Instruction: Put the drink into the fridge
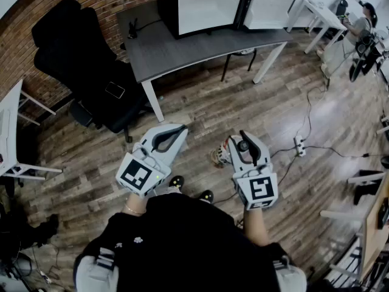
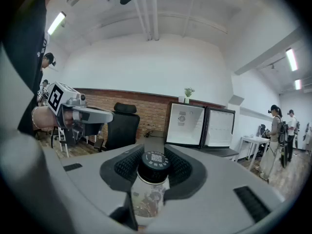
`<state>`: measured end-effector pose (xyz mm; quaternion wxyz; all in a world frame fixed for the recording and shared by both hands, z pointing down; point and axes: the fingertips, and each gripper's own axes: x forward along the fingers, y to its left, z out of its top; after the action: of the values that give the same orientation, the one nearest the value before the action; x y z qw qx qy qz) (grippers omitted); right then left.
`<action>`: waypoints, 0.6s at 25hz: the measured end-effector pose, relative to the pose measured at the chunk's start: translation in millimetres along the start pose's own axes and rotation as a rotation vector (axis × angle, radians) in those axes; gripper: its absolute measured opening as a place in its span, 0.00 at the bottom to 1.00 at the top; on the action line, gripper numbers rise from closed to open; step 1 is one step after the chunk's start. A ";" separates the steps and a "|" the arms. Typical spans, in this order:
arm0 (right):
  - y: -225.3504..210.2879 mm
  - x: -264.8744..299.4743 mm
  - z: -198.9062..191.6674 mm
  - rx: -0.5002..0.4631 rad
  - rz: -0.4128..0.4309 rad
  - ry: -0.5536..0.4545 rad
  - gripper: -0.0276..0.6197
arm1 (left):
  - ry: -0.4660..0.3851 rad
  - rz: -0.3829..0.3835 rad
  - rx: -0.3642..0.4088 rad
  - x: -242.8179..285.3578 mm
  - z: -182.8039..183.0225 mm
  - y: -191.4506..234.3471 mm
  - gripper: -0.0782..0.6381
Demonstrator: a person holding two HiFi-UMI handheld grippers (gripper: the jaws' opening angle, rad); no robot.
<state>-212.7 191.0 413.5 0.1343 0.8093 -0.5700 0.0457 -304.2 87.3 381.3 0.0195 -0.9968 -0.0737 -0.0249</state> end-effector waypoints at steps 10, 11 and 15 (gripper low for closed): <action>-6.1 -5.1 -3.0 0.054 0.003 -0.023 0.24 | 0.006 0.001 0.004 6.0 -0.1 -1.9 0.11; -7.4 -7.0 -3.3 0.058 0.003 -0.026 0.24 | 0.006 -0.002 0.005 8.1 -0.1 -3.6 0.11; -17.0 -16.4 -6.8 0.065 -0.004 -0.030 0.24 | 0.010 -0.019 0.001 19.8 -1.7 -14.6 0.11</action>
<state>-201.9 213.2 413.5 0.0996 0.8149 -0.5686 0.0517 -286.8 104.6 384.5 0.0200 -0.9959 -0.0829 -0.0303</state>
